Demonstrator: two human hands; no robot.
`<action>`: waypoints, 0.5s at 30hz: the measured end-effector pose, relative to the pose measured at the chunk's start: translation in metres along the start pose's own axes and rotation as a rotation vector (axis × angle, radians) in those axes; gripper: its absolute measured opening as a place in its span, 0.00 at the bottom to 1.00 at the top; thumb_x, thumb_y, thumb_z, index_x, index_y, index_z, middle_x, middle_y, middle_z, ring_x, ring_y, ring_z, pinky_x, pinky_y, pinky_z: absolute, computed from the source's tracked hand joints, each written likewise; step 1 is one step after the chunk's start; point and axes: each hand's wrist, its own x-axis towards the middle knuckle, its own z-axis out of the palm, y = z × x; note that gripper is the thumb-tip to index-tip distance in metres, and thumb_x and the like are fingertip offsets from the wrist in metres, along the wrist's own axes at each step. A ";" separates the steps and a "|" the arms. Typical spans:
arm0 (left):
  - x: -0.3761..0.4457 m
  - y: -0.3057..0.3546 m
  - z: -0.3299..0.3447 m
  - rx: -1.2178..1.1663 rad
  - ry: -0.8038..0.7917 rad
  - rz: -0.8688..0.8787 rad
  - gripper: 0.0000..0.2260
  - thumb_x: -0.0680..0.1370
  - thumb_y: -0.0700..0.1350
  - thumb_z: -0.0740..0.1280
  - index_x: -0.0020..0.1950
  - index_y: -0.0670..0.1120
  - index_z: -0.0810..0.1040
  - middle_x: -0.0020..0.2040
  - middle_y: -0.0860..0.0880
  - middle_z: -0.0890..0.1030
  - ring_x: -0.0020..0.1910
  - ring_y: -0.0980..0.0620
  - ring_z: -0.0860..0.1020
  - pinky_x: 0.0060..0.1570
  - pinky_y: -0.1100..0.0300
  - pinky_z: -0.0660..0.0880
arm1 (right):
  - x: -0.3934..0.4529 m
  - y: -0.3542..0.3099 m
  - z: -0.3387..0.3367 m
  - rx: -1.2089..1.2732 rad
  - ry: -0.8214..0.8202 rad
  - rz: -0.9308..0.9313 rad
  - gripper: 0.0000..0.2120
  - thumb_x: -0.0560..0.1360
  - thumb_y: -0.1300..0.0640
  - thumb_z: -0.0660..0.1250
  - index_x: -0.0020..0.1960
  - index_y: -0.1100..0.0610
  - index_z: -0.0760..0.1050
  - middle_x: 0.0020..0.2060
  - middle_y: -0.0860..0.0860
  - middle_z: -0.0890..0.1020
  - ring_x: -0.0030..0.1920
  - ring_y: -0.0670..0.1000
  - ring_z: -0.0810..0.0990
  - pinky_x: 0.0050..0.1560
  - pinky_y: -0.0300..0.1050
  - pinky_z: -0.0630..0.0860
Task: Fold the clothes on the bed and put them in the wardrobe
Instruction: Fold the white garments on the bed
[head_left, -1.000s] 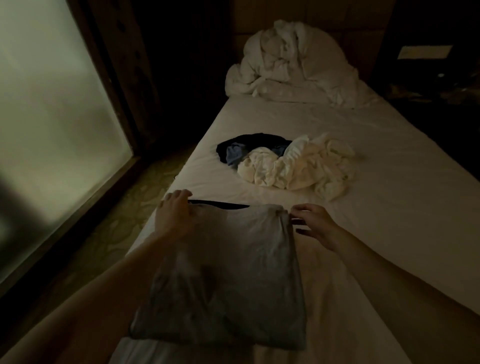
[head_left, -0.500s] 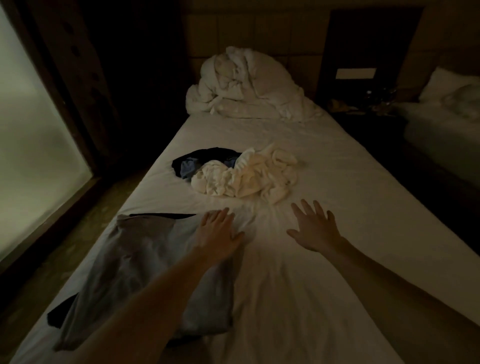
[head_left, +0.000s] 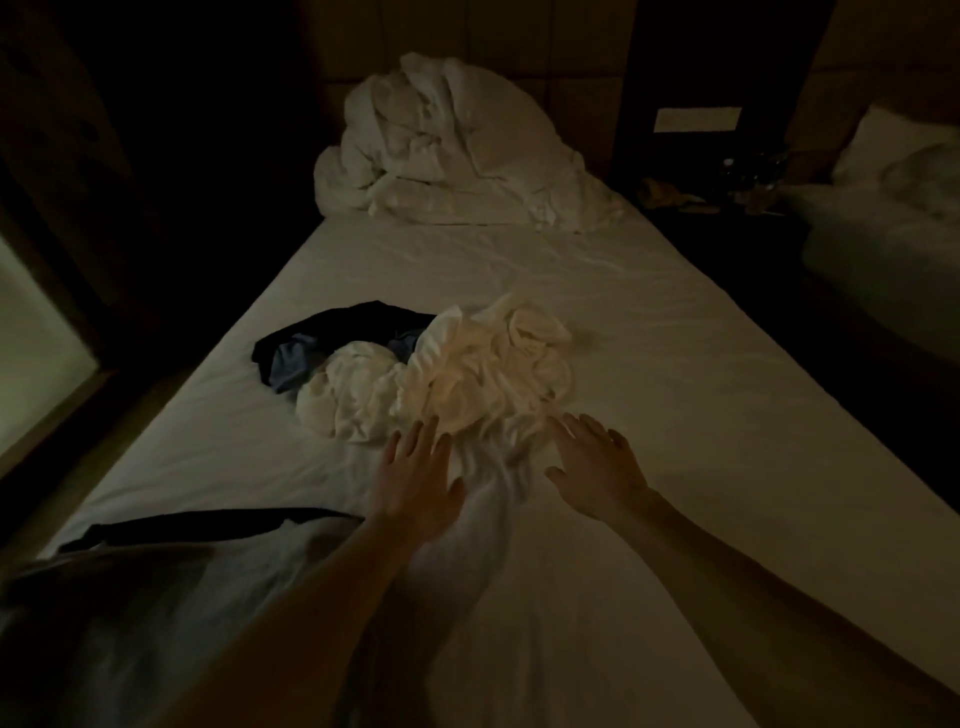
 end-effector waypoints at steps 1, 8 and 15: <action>0.013 -0.006 0.006 0.023 0.020 -0.010 0.30 0.80 0.60 0.54 0.79 0.48 0.54 0.80 0.47 0.46 0.79 0.46 0.46 0.76 0.48 0.48 | 0.017 -0.003 0.006 0.004 0.010 -0.022 0.31 0.80 0.48 0.59 0.79 0.50 0.49 0.78 0.48 0.55 0.78 0.51 0.51 0.75 0.56 0.54; 0.083 -0.054 0.053 0.139 0.064 -0.120 0.29 0.78 0.59 0.61 0.77 0.55 0.57 0.78 0.45 0.55 0.76 0.42 0.56 0.73 0.43 0.56 | 0.097 -0.031 0.067 0.032 0.049 -0.163 0.26 0.77 0.56 0.62 0.74 0.49 0.61 0.70 0.47 0.69 0.71 0.51 0.65 0.67 0.52 0.66; 0.086 -0.054 0.049 0.054 0.463 -0.093 0.17 0.71 0.48 0.72 0.60 0.50 0.80 0.64 0.46 0.76 0.66 0.42 0.71 0.70 0.37 0.58 | 0.088 -0.028 0.056 -0.029 0.138 -0.058 0.15 0.79 0.53 0.55 0.65 0.49 0.68 0.61 0.48 0.77 0.66 0.53 0.71 0.65 0.54 0.61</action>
